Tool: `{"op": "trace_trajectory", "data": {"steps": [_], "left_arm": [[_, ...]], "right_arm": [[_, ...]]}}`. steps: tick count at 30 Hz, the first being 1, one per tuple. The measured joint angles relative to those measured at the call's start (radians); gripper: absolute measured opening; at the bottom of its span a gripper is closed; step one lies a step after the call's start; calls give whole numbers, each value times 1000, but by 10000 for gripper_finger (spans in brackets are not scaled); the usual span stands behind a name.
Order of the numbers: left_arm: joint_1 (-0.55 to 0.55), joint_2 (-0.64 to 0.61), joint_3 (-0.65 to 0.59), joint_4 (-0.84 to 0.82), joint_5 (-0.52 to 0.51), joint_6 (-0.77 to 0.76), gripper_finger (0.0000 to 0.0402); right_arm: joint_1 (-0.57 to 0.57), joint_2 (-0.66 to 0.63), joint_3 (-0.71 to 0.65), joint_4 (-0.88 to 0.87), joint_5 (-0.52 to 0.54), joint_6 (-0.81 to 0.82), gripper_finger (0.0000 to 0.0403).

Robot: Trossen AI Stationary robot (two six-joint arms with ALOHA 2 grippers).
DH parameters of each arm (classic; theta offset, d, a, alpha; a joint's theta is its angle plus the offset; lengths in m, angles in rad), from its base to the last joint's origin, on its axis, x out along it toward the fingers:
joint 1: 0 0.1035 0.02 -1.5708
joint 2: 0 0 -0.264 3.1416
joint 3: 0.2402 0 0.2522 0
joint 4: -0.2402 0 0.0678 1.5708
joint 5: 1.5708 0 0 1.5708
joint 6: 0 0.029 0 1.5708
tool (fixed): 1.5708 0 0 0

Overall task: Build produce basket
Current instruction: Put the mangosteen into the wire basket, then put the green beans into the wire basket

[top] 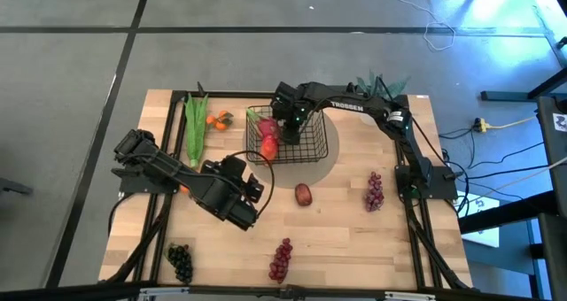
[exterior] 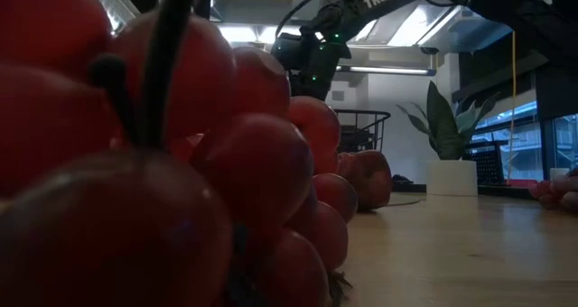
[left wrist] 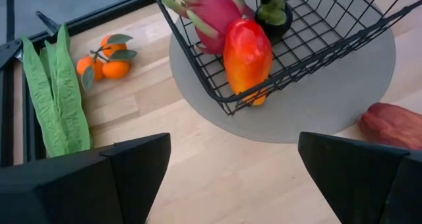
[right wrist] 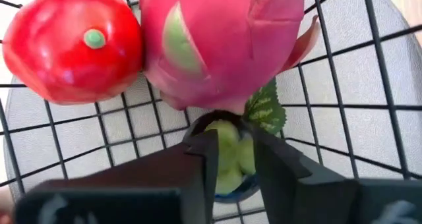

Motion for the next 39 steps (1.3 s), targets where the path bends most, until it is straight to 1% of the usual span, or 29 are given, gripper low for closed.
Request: {"op": "trace_trajectory", "data": {"steps": [3,7,11,14,16,19,25,26,29,33,35,39], "left_arm": [[0,0,0,0,18,0,323],[0,0,0,0,53,0,323],[-1,0,0,0,57,0,323],[-1,0,0,0,57,1,323],[-1,0,0,0,57,1,323],[-2,0,0,0,62,0,323],[-1,-27,0,0,143,-9,323],[-1,-30,0,0,151,-16,323],[-9,-50,0,1,158,-30,323],[-40,-72,0,0,165,-51,323],[-52,-84,0,1,208,-76,323],[-72,-108,0,0,374,-150,323]], "right_arm": [[0,0,1,-3,0,1,99],[-2,0,27,-59,1,0,102],[-5,0,67,-87,5,2,102],[-5,0,108,-104,56,-1,102],[-5,1,155,-141,92,-6,102],[-3,0,241,-208,99,-27,103],[26,0,454,-329,98,-84,103],[32,-5,467,-332,97,-97,103],[44,-74,419,-306,89,-106,103],[58,-140,410,-354,80,-102,103],[73,-167,410,-356,63,-102,103],[108,-233,410,-375,-38,-108,103]]}}
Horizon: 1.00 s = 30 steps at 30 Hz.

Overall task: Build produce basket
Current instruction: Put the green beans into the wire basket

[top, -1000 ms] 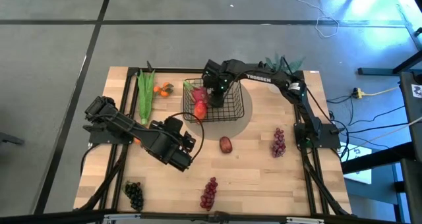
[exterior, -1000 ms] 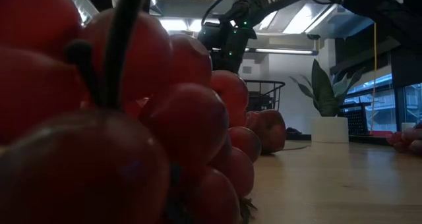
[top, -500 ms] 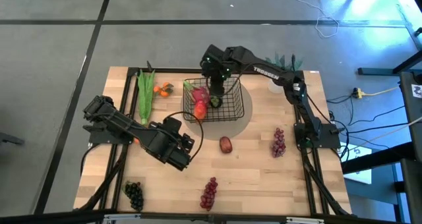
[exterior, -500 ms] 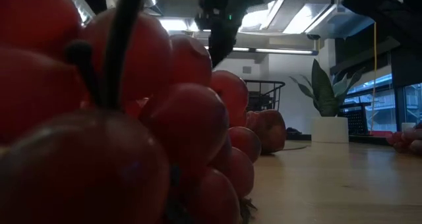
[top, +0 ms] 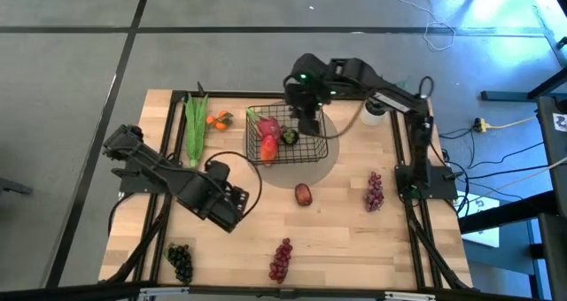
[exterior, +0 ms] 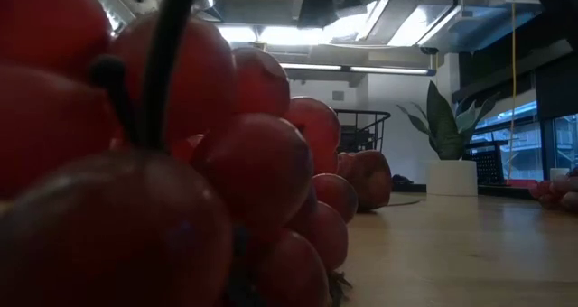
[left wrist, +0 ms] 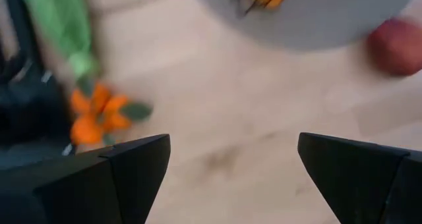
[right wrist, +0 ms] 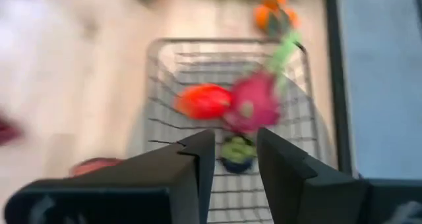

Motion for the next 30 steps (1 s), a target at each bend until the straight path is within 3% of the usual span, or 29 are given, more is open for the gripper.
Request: {"op": "trace_trajectory", "data": {"steps": [12,18,24,30], "left_arm": [[-132,-7,0,0,166,-85,323],[-226,-7,0,0,182,-260,323],[-322,-6,0,0,183,-362,323],[-388,-6,0,0,133,-408,323]], "right_arm": [[117,-153,0,-59,-361,-121,103],[184,-158,0,-156,-414,-125,103],[246,-158,0,-197,-552,-125,103],[268,-163,-8,-268,-556,-120,103]]}}
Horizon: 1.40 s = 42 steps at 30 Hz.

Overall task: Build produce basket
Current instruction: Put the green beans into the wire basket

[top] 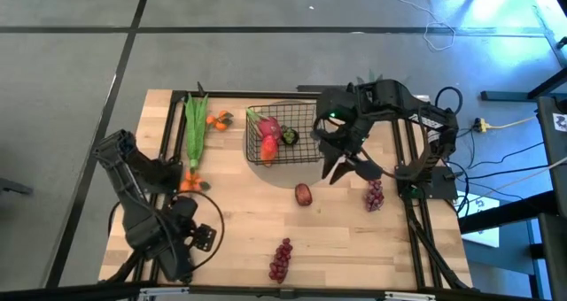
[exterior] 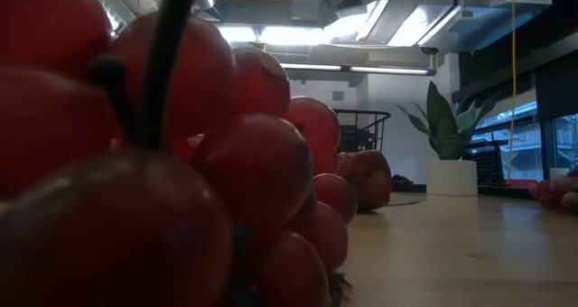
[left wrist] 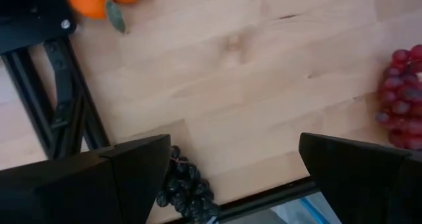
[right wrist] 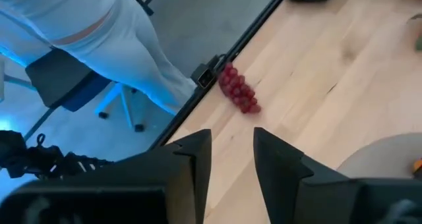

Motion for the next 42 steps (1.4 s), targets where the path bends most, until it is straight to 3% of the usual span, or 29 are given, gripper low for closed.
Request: {"op": "trace_trajectory", "data": {"steps": [8,16,21,26,34,42], "left_arm": [[21,0,-28,0,-107,8,323],[180,-74,-186,-1,-172,118,323],[357,-180,-305,0,-274,211,323],[586,-297,-401,-1,-347,331,323],[938,-370,-505,42,-334,571,323],[1226,-357,-512,205,-277,894,323]], "right_arm": [[-33,-96,-203,18,12,28,103],[-104,-232,-471,323,95,131,103],[-143,-288,-571,470,101,181,103],[-151,-291,-600,489,104,182,103],[-151,-289,-619,539,177,178,103],[-157,-289,-618,630,353,180,103]]}}
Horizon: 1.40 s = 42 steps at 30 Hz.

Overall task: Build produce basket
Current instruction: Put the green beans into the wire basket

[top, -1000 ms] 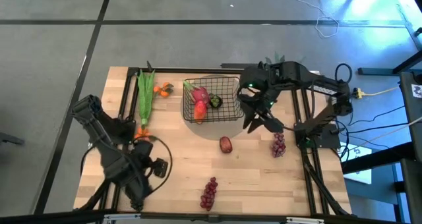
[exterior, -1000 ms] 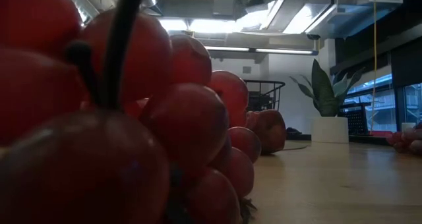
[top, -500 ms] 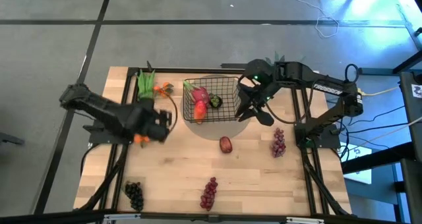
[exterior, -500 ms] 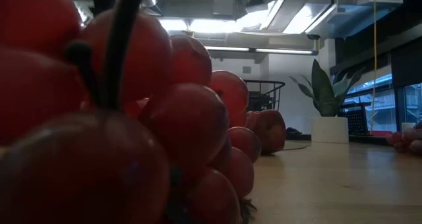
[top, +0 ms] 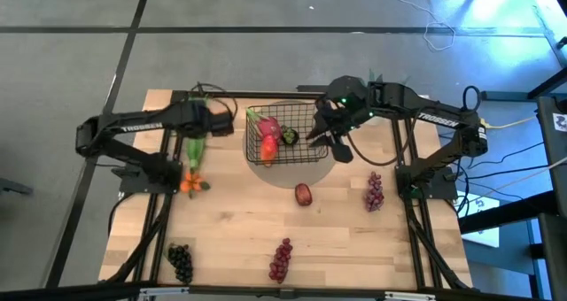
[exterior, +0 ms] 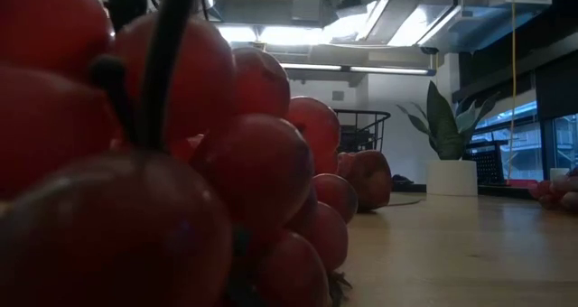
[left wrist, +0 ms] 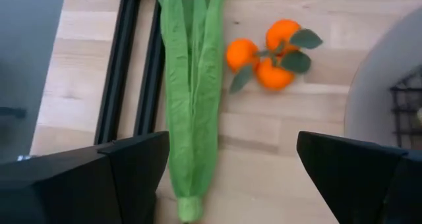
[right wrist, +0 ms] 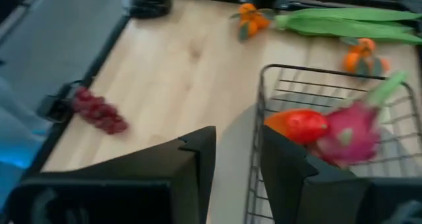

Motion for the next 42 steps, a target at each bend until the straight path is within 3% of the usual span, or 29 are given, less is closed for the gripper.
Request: {"op": "trace_trajectory", "data": {"steps": [12,20,29,42], "left_arm": [[296,71,-1,31,196,352,323],[400,132,-1,60,260,478,323],[423,226,-7,92,245,524,323],[418,250,-232,192,240,449,323]], "right_arm": [[-5,0,1,-15,34,-1,103],[-5,0,1,-25,34,-1,103],[-5,0,1,-25,34,-7,103],[-5,0,1,-26,34,-12,103]]}}
